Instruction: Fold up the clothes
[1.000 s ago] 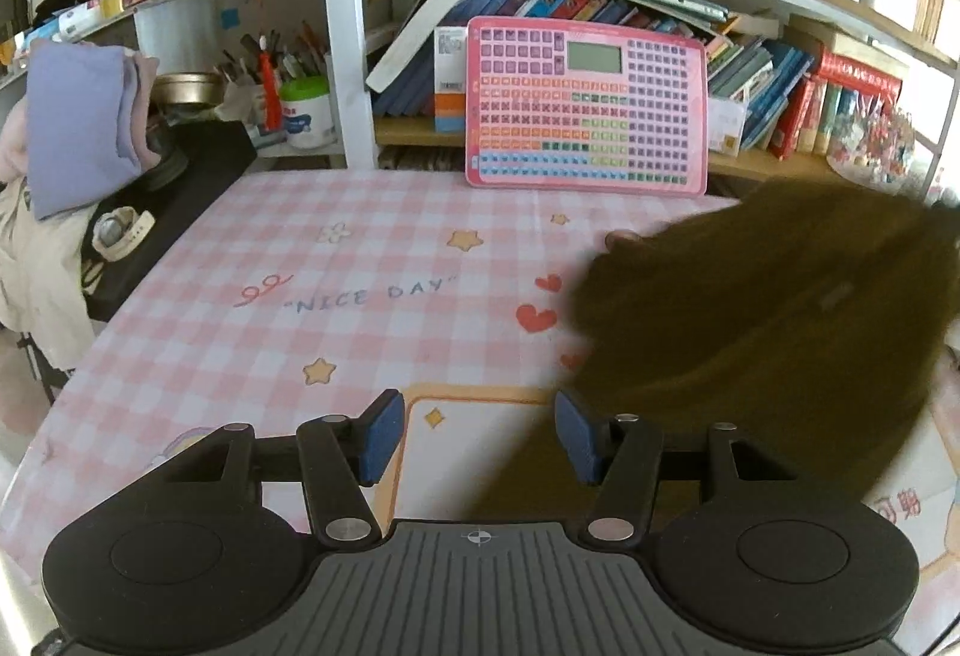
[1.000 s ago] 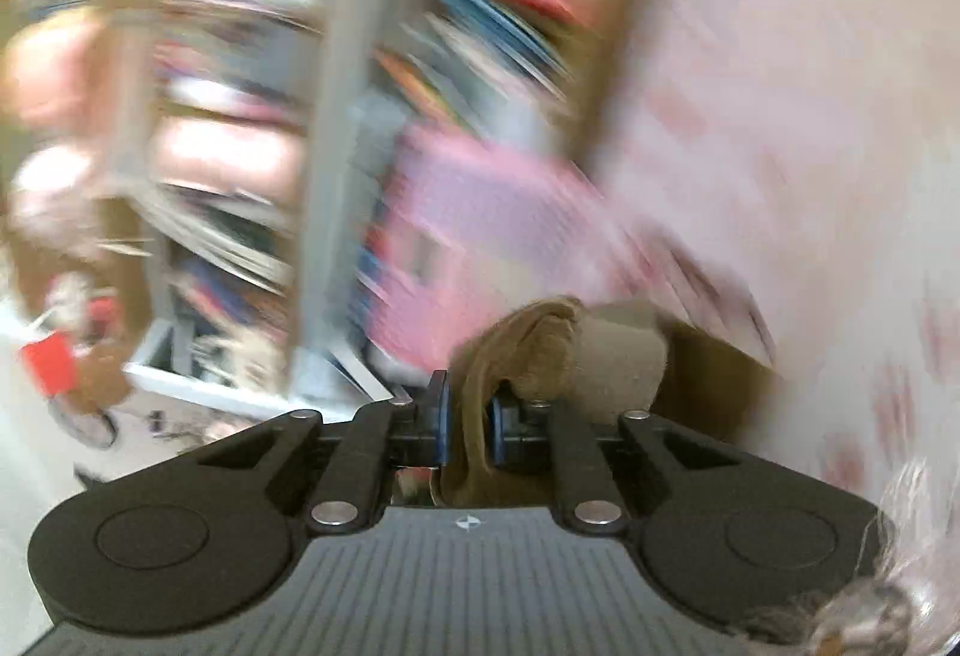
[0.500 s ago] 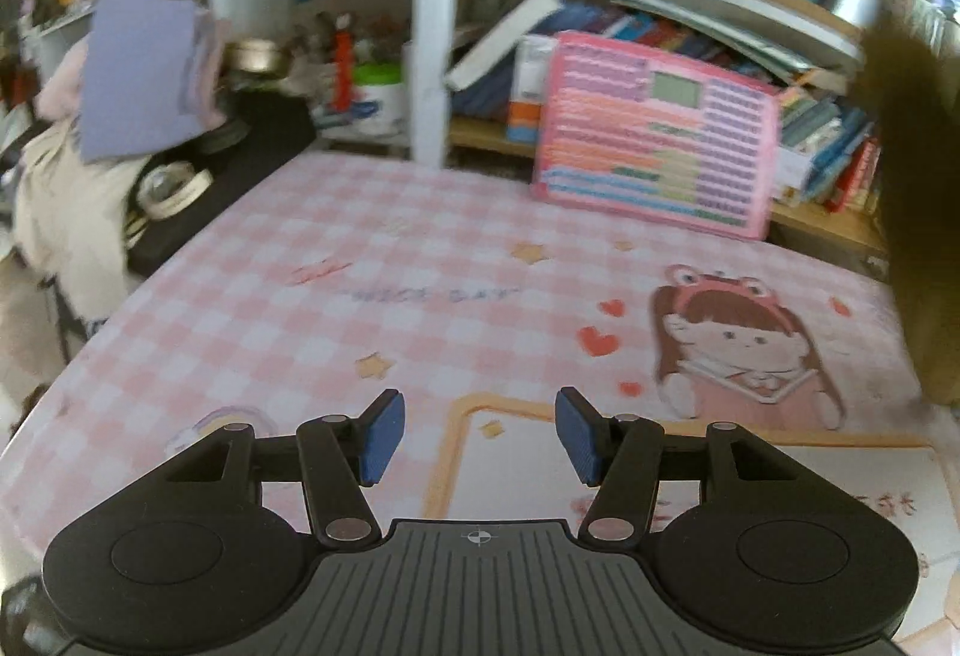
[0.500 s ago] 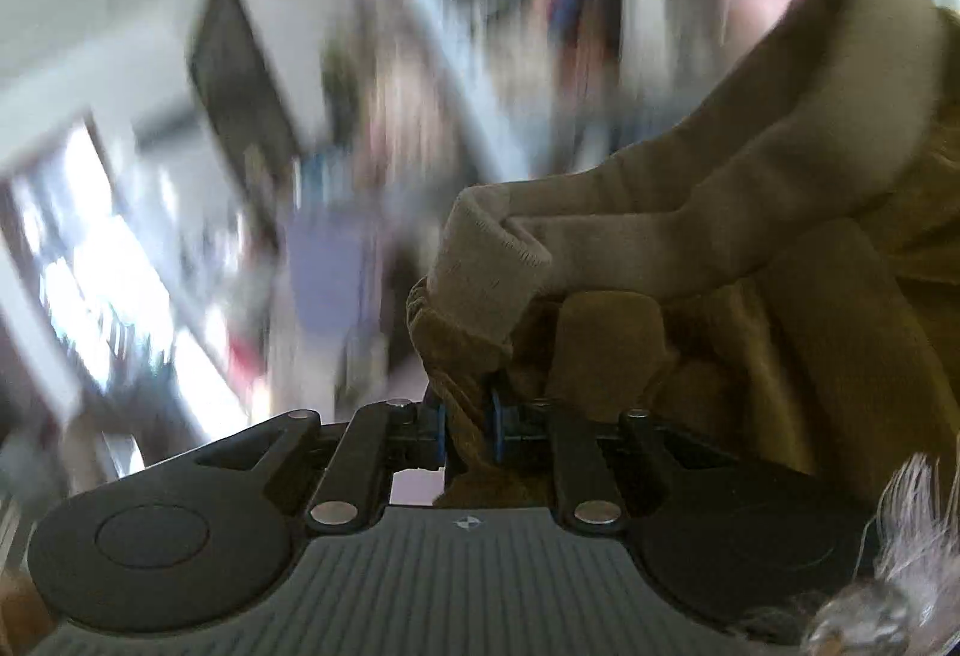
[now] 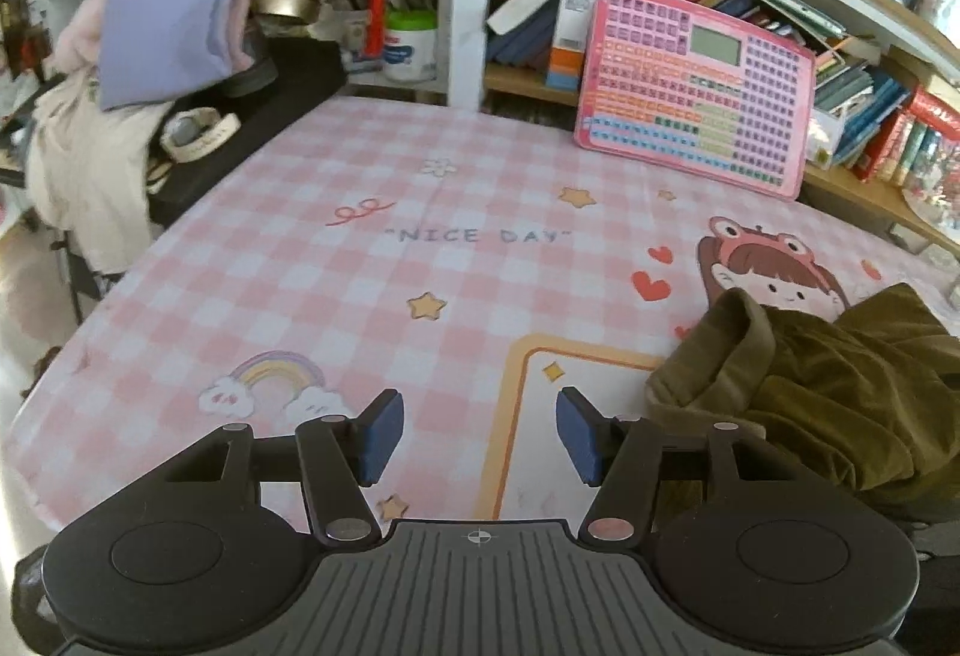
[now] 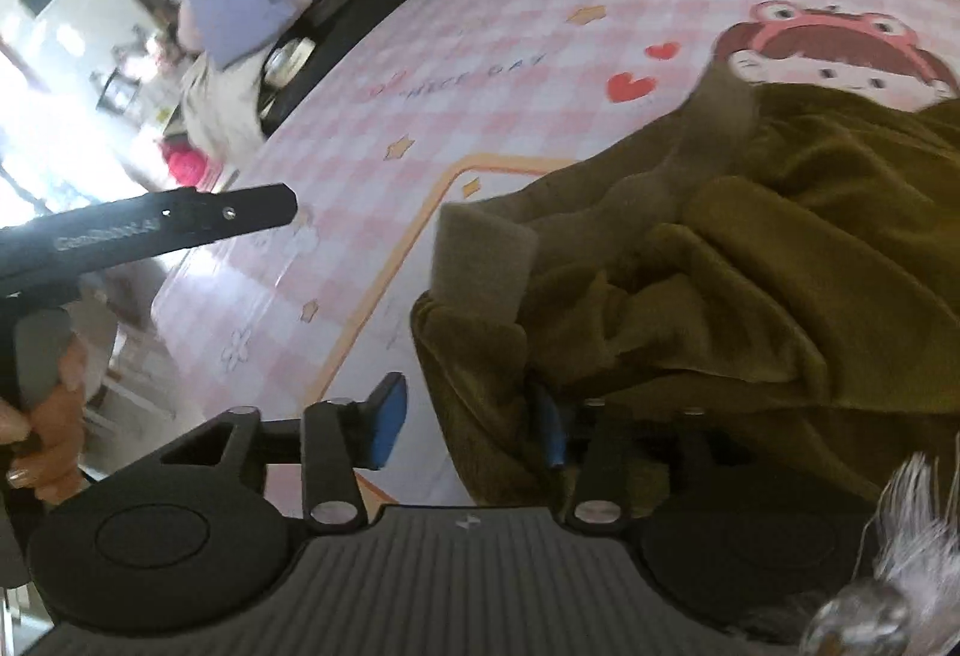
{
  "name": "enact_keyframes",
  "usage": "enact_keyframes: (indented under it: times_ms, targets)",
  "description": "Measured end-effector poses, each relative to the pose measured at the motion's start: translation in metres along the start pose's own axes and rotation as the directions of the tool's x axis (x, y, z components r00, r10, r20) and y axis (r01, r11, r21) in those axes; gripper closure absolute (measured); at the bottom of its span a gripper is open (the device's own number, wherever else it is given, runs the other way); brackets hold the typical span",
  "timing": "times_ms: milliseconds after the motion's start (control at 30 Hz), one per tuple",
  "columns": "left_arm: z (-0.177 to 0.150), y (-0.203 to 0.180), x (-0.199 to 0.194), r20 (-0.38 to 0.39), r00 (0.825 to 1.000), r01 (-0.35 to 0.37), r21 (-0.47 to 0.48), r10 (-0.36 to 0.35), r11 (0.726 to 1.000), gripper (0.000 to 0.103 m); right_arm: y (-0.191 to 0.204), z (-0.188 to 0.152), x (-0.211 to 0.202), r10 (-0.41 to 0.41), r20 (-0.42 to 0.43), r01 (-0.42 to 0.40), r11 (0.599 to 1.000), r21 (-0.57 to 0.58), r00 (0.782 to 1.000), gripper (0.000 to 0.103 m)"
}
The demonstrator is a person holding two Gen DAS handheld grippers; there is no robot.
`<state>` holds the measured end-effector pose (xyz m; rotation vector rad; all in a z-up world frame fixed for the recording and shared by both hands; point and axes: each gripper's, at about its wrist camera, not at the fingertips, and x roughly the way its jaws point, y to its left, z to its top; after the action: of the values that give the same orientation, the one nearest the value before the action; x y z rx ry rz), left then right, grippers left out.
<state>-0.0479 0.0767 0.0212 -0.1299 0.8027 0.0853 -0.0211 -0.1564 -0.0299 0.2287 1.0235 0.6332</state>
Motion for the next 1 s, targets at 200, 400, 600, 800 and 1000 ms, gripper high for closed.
enact_keyframes:
  times_ms: [200,400,600,800,1000]
  targets:
    - [0.005,0.008,0.015,-0.019,0.994,0.107,0.037,-0.106,0.994,0.046,-0.014,-0.008,-0.028,-0.109,0.122,0.079,0.971,0.226,0.987,0.046]
    - [0.009,0.017,0.028,-0.046,0.977,0.211,0.071,-0.209,0.975,0.045,-0.018,-0.017,-0.041,-0.218,0.193,0.133,0.916,0.378,0.957,0.035]
    - [0.015,0.039,0.029,-0.044,0.966,0.259,0.081,-0.256,0.963,0.045,-0.013,-0.015,-0.027,-0.299,0.182,0.199,0.883,0.424,0.937,0.034]
    - [0.016,0.062,0.031,-0.048,0.961,0.273,0.064,-0.271,0.96,0.045,0.014,-0.011,-0.028,-0.356,0.211,0.263,0.891,0.369,0.91,0.034]
    - [0.014,0.07,0.035,-0.057,0.953,0.299,0.054,-0.296,0.953,0.045,0.041,0.011,0.013,-0.303,0.137,0.28,0.946,0.163,0.943,0.064]
